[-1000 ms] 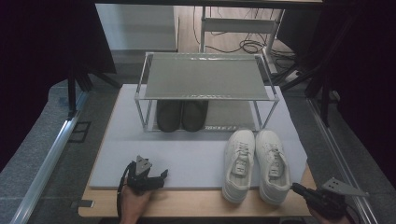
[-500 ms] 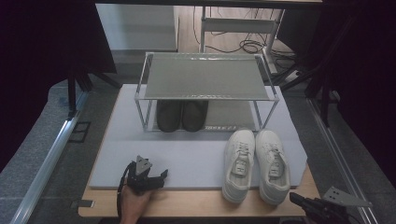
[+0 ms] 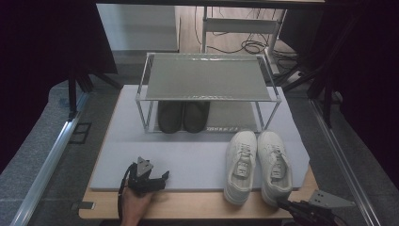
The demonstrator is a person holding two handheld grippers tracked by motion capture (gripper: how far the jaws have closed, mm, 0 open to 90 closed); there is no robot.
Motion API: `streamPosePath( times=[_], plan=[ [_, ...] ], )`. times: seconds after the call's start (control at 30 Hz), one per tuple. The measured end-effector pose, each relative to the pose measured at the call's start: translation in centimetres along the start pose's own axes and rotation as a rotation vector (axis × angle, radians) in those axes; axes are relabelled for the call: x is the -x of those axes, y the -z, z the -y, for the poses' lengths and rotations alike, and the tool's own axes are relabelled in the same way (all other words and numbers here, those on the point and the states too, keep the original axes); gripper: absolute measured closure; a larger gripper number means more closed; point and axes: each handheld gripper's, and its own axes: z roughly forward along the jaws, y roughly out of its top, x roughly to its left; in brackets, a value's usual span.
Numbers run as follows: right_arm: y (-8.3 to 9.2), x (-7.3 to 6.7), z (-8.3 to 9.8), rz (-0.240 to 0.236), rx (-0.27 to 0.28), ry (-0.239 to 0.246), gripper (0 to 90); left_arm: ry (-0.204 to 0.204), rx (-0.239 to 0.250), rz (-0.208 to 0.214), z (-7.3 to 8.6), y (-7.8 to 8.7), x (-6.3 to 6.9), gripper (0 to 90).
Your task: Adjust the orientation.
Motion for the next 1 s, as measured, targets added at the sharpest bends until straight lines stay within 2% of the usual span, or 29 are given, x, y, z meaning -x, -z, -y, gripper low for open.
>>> streamPosePath(
  times=[0.17,0.3,0.43,0.63,1.0],
  plan=[
    [-0.7,0.1,0.1,0.02,-0.007,0.011,90.0,0.0,0.0,0.0,0.0,0.0,0.0,11.5],
    [-0.6,0.4,0.2,0.003,0.003,-0.002,90.0,0.0,-0.002,-0.002,0.0,0.0,0.0,11.5],
    [-0.4,0.5,0.2,0.018,-0.002,0.007,90.0,0.0,-0.002,-0.002,0.0,0.0,0.0,11.5],
    [0.7,1.3,0.5,0.074,-0.009,-0.002,90.0,0.001,-0.002,-0.003,0.0,0.0,0.0,11.5],
    [2.4,2.6,1.0,0.122,-0.018,-0.022,90.0,0.001,-0.002,-0.004,0.0,0.0,0.0,11.5]
  ],
)
